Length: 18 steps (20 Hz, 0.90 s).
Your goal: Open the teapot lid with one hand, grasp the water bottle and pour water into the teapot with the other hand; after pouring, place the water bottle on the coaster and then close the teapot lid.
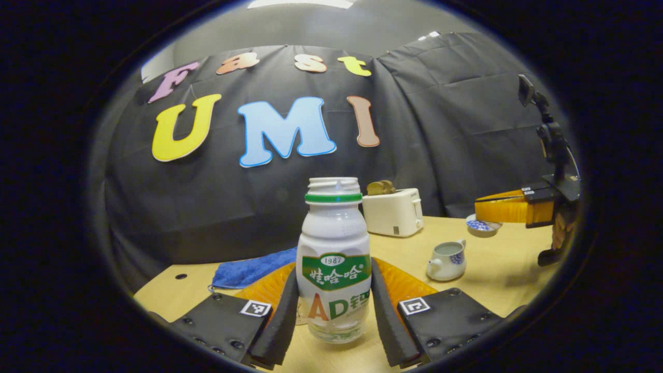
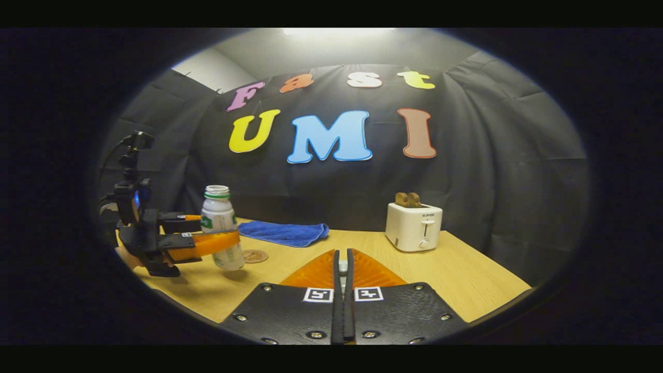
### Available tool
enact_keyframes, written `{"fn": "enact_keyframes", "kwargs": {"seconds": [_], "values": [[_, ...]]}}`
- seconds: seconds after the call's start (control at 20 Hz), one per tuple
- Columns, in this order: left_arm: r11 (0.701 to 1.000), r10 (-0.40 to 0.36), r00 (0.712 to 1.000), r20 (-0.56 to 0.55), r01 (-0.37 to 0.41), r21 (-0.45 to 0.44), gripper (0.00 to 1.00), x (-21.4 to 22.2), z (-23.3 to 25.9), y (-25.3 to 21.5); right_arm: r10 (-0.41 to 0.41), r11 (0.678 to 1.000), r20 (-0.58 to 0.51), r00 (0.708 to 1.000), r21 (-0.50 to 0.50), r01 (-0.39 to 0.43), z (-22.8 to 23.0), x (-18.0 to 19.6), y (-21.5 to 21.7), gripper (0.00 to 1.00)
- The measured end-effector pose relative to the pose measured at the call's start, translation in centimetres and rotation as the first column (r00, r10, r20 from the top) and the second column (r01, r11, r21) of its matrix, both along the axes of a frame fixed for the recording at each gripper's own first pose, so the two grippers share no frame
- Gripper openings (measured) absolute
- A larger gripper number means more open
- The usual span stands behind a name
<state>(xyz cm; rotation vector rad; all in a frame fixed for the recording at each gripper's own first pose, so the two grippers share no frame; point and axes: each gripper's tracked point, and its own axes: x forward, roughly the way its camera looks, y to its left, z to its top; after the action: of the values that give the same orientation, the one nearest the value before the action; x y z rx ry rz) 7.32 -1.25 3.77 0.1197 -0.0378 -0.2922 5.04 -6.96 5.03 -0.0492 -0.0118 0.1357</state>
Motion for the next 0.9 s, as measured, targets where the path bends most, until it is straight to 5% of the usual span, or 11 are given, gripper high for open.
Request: {"fn": "enact_keyframes", "kwargs": {"seconds": [0.05, 0.1, 0.15, 0.25, 0.35, 0.9], "values": [[1.000, 0.000, 1.000, 0.001, 0.000, -0.014, 0.80, -0.1, 0.0, 0.3, -0.017, 0.999, -0.014, 1.000, -0.027, 0.016, -0.6, 1.3, -0.4, 0.01], [1.000, -0.004, 1.000, -0.002, 0.003, -0.019, 0.70, -0.2, 0.0, 0.3, -0.021, 0.999, -0.031, 0.999, -0.044, 0.020, -1.2, 2.3, -0.4, 0.01], [1.000, -0.002, 1.000, 0.001, 0.003, -0.018, 0.80, -0.1, 0.0, 0.4, -0.021, 0.998, -0.050, 0.999, -0.055, 0.018, -1.9, 3.2, -0.2, 0.00], [1.000, 0.004, 1.000, 0.005, -0.004, -0.010, 0.70, -0.3, 0.1, 1.0, -0.041, 0.997, -0.083, 0.996, -0.061, 0.036, -3.0, 4.3, -0.6, 0.01], [1.000, 0.004, 1.000, 0.009, -0.004, -0.023, 0.78, -0.2, 0.3, 1.5, -0.072, 0.997, -0.099, 0.992, -0.035, 0.069, -3.6, 5.1, -1.3, 0.00], [0.997, 0.023, 1.000, -0.004, -0.023, -0.075, 0.80, 0.0, -0.1, 4.0, -0.062, 0.998, -0.137, 0.989, 0.008, 0.064, -4.8, 5.7, -1.0, 0.01]]}}
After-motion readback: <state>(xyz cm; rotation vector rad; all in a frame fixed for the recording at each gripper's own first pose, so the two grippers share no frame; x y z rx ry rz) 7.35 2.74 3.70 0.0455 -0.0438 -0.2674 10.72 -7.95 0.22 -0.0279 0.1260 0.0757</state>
